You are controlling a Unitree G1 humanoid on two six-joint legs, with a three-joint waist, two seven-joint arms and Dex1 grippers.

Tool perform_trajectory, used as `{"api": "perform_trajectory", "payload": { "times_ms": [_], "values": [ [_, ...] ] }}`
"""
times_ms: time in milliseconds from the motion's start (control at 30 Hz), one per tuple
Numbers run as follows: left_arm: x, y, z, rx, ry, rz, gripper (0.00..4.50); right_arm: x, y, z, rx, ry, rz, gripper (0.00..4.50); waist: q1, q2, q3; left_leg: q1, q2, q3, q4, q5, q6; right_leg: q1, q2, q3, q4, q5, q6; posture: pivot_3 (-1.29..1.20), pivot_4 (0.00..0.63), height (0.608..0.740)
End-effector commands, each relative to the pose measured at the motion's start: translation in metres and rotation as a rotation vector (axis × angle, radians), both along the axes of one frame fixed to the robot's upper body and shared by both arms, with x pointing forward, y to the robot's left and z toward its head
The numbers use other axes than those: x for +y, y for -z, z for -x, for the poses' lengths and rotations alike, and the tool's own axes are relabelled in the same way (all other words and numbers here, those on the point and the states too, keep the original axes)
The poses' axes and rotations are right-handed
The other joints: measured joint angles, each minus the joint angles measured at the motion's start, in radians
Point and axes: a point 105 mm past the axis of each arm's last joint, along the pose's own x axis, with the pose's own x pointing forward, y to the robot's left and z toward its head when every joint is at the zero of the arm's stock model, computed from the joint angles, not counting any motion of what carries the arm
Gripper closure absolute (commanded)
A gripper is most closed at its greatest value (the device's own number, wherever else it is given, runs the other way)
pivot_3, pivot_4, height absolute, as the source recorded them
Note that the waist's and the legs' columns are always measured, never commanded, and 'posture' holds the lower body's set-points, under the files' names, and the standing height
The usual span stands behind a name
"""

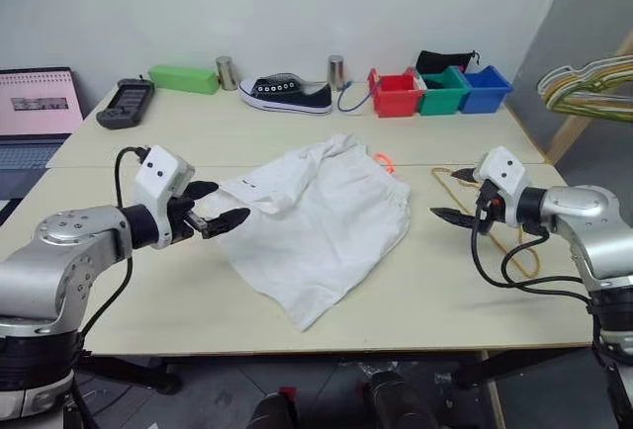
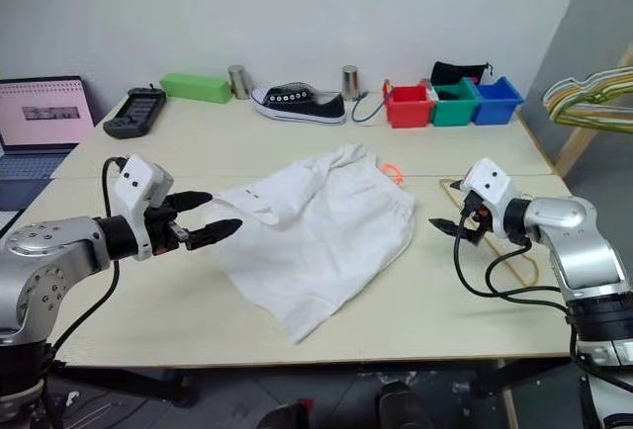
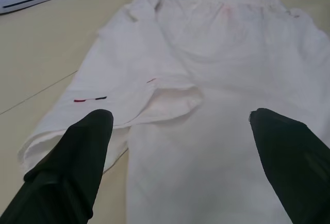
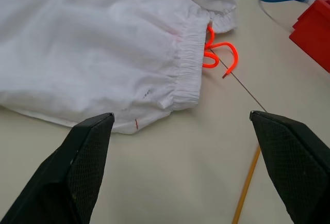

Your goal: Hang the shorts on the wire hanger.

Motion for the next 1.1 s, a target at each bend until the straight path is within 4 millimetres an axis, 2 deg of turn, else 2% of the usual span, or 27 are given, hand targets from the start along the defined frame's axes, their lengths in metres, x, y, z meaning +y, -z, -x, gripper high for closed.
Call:
{"api": "perform_trajectory", "payload": {
  "times_ms": [33, 167, 567, 800, 933, 1100],
  "values": [
    [-0.003, -0.009, -0.001, -0.046, 0.007, -0.009, 0.00, 0.001, -0.018, 0.001, -0.051, -0.002, -0.018, 0.03, -0.002, 0.000, 0.000, 0.000, 0.000, 0.000, 0.000, 0.000, 0.000, 0.000, 0.000, 0.000, 0.000, 0.000, 0.000, -0.21, 0.065, 0.740],
    [-0.002, -0.011, 0.001, -0.046, 0.018, -0.008, 0.00, -0.002, -0.014, 0.005, -0.034, -0.015, 0.009, 0.03, -0.001, 0.000, 0.000, 0.000, 0.000, 0.000, 0.000, 0.000, 0.000, 0.000, 0.000, 0.000, 0.001, 0.000, 0.000, -0.21, 0.068, 0.740],
    [-0.012, -0.005, 0.006, -0.027, 0.041, 0.007, 0.00, -0.006, -0.006, -0.002, -0.043, -0.006, 0.066, 0.03, -0.001, 0.000, 0.000, 0.001, 0.000, 0.000, 0.001, 0.000, 0.000, 0.000, 0.000, 0.000, 0.002, 0.000, 0.000, -0.21, 0.073, 0.740],
    [-0.022, 0.001, 0.003, -0.057, 0.008, 0.039, 0.00, 0.002, -0.003, -0.046, 0.021, 0.181, -0.025, 0.03, -0.022, 0.000, 0.000, 0.002, 0.000, 0.000, 0.001, 0.000, 0.000, 0.000, 0.000, 0.001, 0.004, 0.001, 0.002, -0.22, 0.055, 0.740],
    [-0.039, 0.012, 0.013, -0.031, 0.051, 0.057, 0.00, 0.033, 0.015, -0.063, 0.177, 0.173, -0.102, 0.03, -0.035, 0.000, -0.002, 0.003, 0.000, 0.000, 0.001, 0.001, 0.001, 0.002, 0.000, 0.001, 0.004, 0.002, 0.002, -0.20, 0.042, 0.740],
    [-0.045, 0.014, 0.016, -0.035, 0.047, 0.072, 0.00, 0.052, 0.033, -0.080, 0.342, 0.238, -0.162, 0.03, -0.039, 0.000, -0.003, 0.004, -0.001, -0.001, 0.001, 0.001, 0.001, 0.002, 0.001, 0.001, 0.005, 0.003, 0.000, -0.17, 0.032, 0.740]
  ]
}}
